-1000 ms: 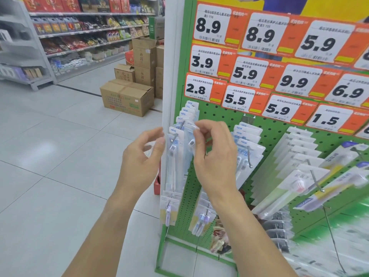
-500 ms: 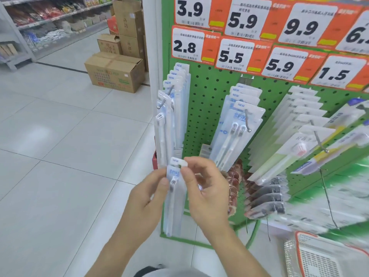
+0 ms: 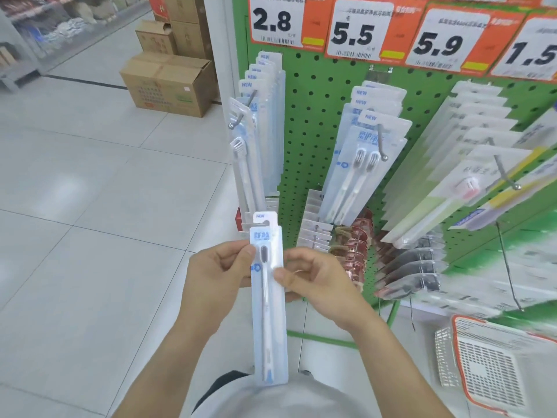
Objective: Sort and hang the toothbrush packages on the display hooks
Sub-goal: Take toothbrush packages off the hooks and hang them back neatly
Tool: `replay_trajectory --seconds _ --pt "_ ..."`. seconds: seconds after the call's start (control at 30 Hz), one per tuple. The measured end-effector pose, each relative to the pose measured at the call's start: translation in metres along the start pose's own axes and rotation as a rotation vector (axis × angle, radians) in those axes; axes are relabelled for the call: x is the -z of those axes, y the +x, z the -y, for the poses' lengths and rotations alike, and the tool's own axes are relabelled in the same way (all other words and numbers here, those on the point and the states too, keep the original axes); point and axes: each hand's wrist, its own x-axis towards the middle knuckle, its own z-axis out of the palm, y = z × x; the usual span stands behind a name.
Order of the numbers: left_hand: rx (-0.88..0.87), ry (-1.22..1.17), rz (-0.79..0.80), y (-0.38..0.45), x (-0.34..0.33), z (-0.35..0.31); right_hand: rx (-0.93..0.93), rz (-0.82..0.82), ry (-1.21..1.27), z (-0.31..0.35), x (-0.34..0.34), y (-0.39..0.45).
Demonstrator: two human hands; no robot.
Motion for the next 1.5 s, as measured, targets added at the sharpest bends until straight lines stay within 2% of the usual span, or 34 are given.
replay_trajectory --seconds 0.13,0.27,0.47,0.53,0.73,0.83,0.93,1.0,1.3,1.4,1.5 --pt "0.046 -0.084 0.045 0.000 0.006 -0.002 0.007 -0.089 0.023 -0.007 -0.010 0.002" --pt "0.110 -0.190 0.074 0.000 0.011 0.002 0.014 -0.084 0.010 -0.007 -0.013 0.004" --pt "0.140 -0.364 -0.054 0.003 0.016 0.010 -0.114 0.139 -0.047 -0.002 -0.007 -0.007" --pt "0.156 -0.395 -0.064 0.003 0.016 0.010 -0.139 0.148 -0.067 -0.002 -0.003 -0.010" --pt "0.175 -0.242 0.074 -0.004 0.013 0.011 -0.158 0.130 0.075 -0.001 -0.002 -0.010" --pt "0.159 -0.253 0.020 -0.007 0.011 0.010 -0.186 0.168 0.085 0.000 0.000 -0.011" --pt "0.145 -0.280 -0.090 -0.005 0.012 0.009 -0.235 0.308 0.011 0.000 0.008 -0.017" --pt "0.148 -0.295 -0.134 -0.005 0.014 0.009 -0.258 0.346 -0.009 -0.001 0.013 -0.020" --pt "0.138 -0.258 -0.107 -0.008 0.016 0.010 -0.260 0.330 0.012 -0.005 0.013 -0.026" --pt "0.123 -0.241 -0.117 -0.010 0.015 0.006 -0.229 0.266 -0.138 -0.001 0.013 -0.031" --pt "0.068 -0.293 -0.107 -0.012 0.010 0.000 -0.125 0.179 -0.582 0.010 0.010 -0.038"
